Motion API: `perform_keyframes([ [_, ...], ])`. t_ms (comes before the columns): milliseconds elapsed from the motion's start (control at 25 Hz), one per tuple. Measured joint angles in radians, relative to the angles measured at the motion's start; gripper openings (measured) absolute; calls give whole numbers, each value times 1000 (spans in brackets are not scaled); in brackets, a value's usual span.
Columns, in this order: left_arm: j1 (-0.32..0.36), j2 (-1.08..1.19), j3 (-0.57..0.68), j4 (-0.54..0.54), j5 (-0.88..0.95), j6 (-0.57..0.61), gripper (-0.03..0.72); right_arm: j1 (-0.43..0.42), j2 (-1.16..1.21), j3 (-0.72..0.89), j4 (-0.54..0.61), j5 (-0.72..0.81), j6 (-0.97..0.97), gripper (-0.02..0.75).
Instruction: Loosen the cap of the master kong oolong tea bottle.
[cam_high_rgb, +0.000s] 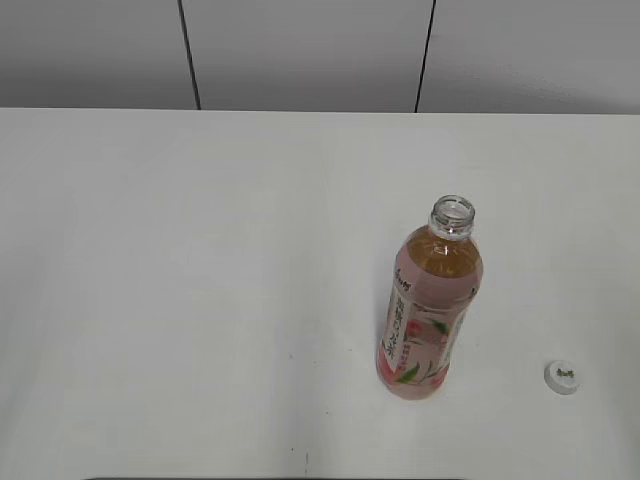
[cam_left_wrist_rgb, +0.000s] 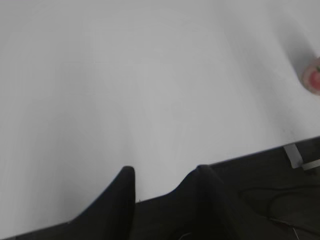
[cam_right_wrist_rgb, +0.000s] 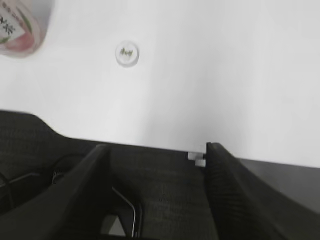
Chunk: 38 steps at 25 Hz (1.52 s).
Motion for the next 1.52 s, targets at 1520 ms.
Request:
perform_keyframes([
  [1520, 0, -346, 115, -84, -141, 194, 242, 0, -417, 18, -32, -31, -1, 435],
])
